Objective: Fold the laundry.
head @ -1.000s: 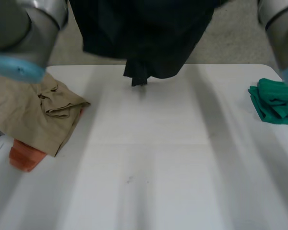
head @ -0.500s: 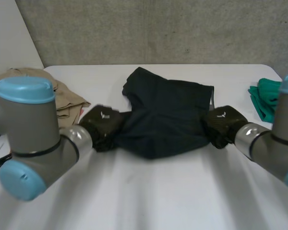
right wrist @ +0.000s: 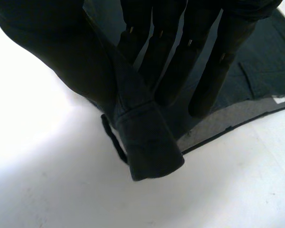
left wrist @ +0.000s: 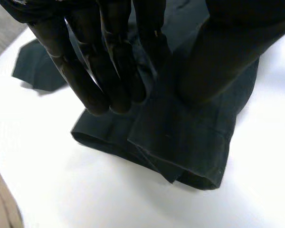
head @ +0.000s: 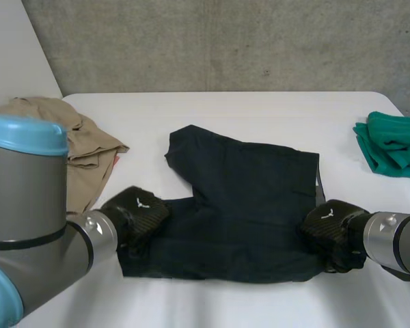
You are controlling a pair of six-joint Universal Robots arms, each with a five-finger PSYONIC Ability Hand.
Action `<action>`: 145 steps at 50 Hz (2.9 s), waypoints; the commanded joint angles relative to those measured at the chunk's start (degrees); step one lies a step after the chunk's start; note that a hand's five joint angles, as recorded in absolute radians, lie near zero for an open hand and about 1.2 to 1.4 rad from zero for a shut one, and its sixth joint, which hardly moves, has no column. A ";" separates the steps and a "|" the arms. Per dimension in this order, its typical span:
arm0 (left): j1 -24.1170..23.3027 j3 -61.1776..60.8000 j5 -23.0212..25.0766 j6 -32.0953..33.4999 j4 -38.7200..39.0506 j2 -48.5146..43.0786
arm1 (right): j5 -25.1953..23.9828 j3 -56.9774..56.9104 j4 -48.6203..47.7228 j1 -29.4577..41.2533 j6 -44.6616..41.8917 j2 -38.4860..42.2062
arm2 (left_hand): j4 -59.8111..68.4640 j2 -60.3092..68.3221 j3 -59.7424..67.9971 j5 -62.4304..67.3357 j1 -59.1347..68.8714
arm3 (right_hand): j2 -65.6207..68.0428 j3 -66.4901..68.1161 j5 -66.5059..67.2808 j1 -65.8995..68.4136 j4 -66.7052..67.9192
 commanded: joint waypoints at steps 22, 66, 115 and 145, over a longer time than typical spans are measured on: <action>6.94 61.48 -7.97 -11.56 27.53 -11.58 | 14.90 -36.37 -57.62 6.18 29.04 3.61 | 13.01 13.10 13.42 13.64 13.62 | 11.87 11.78 11.71 15.10 11.30; 4.92 -5.57 -0.50 -6.47 4.18 1.78 | -0.83 -2.27 -11.42 3.20 12.36 0.19 | 13.01 13.10 13.42 13.64 13.62 | 11.87 11.78 11.71 15.10 11.30; 0.70 59.46 -2.87 0.21 -6.03 -42.60 | -0.92 5.90 -8.41 0.29 1.71 -1.40 | -47.19 -47.10 -46.78 -46.56 -46.58 | 11.87 11.78 11.71 15.10 11.30; -1.67 70.10 -0.77 12.51 -3.48 -52.71 | -2.33 7.22 -9.90 -1.38 1.71 -0.87 | -34.24 -34.15 -33.84 -33.61 -33.63 | 11.87 11.78 11.71 15.10 11.30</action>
